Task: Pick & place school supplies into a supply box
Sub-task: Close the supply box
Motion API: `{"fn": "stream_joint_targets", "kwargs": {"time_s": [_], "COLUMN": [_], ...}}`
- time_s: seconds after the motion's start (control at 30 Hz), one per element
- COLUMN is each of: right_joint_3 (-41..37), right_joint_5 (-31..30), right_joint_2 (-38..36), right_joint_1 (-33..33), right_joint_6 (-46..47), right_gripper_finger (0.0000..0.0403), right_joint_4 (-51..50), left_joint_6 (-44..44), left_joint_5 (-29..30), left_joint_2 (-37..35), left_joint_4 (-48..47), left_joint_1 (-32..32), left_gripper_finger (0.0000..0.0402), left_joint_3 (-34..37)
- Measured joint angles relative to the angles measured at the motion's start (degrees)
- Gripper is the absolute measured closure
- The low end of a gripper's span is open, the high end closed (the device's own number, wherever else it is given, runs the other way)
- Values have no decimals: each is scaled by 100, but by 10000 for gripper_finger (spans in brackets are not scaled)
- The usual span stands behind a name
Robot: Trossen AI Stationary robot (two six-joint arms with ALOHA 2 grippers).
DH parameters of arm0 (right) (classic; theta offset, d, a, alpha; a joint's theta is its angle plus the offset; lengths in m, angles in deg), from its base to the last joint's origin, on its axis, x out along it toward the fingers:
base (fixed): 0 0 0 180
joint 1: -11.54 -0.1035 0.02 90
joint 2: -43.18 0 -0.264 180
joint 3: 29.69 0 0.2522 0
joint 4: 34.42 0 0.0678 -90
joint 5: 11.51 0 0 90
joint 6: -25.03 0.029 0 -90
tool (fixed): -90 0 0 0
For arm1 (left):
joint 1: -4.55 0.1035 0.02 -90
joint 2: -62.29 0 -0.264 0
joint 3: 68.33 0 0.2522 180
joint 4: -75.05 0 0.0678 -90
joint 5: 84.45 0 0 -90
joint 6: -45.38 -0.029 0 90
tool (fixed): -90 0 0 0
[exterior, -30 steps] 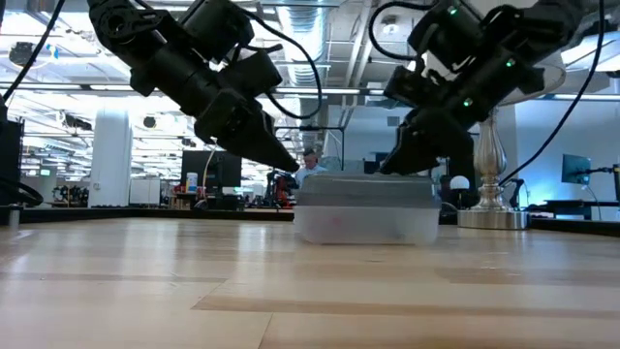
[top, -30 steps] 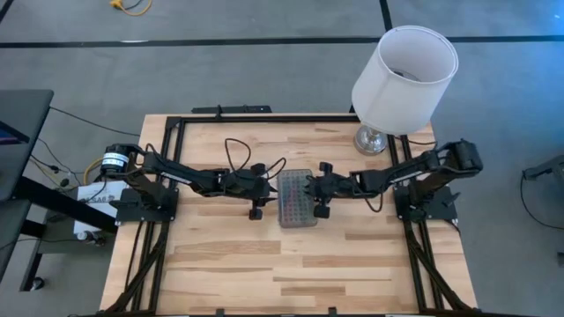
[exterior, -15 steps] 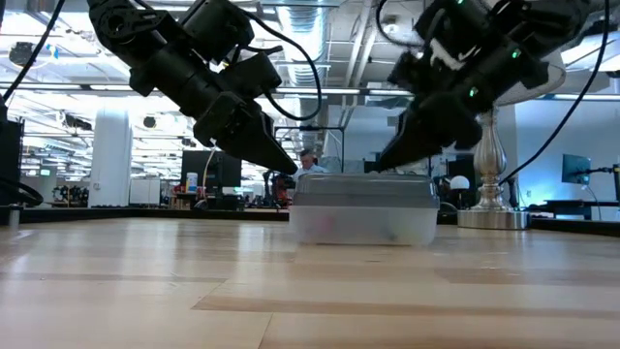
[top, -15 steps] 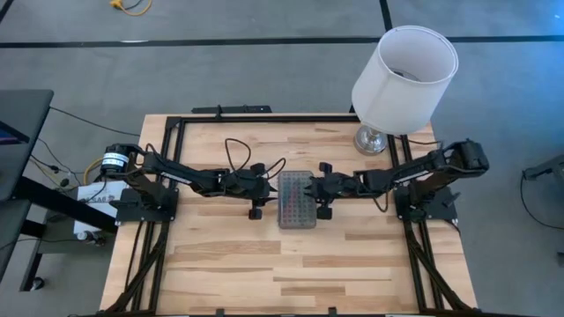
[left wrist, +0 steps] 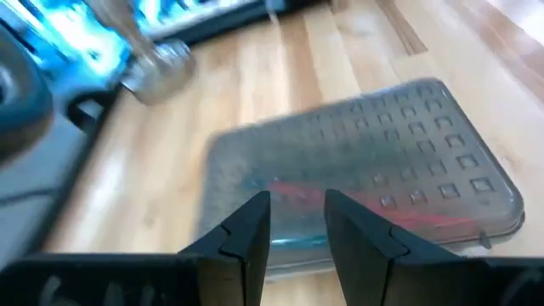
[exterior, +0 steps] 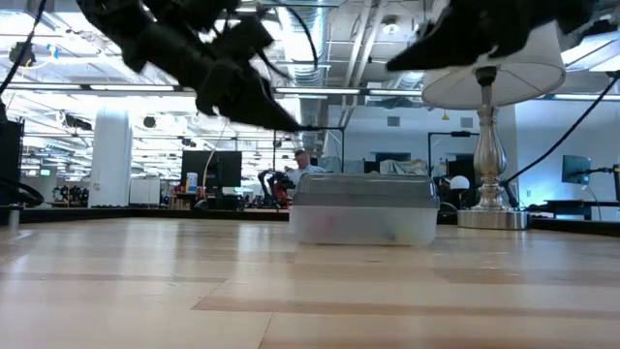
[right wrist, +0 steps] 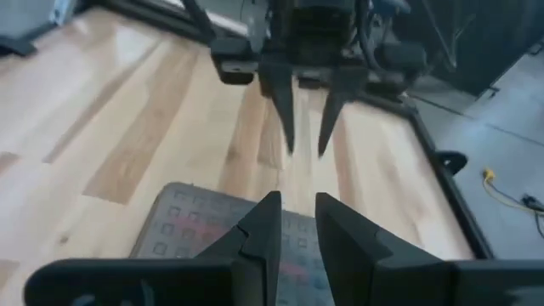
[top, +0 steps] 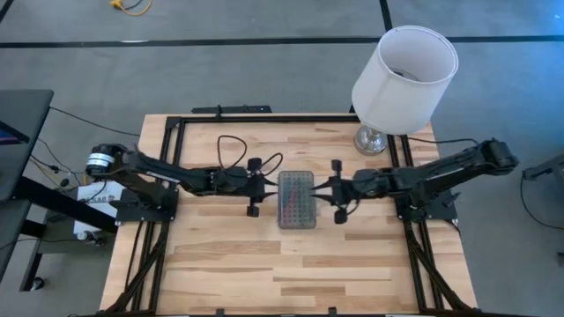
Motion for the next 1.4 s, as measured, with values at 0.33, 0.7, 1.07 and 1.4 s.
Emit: {"fn": "stream_joint_targets", "kwargs": {"time_s": [0.33, 0.7, 1.07, 1.4], "right_joint_3": [-1271, -3237, -3305, -2723], "right_joint_5": [-19, 3, 318, 1054], "right_joint_2": [-2013, -2595, -520, 2175], "right_joint_1": [-22, 133, 251, 720], "right_joint_6": [319, 1272, 1621, 1606], "right_gripper_finger": [332, 332, 332, 332], "right_joint_4": [-4, 1853, 3584, 5321], "left_joint_6": [-332, 391, 572, 572], "left_joint_5": [480, 319, 127, 223], "left_joint_2": [-1808, -2695, -2688, -2688], "left_joint_4": [-72, 2397, 2597, 2597], "left_joint_1": [-328, -454, -612, -786], "left_gripper_finger": [292, 292, 292, 292], "left_joint_3": [635, 2964, 3189, 3189]}}
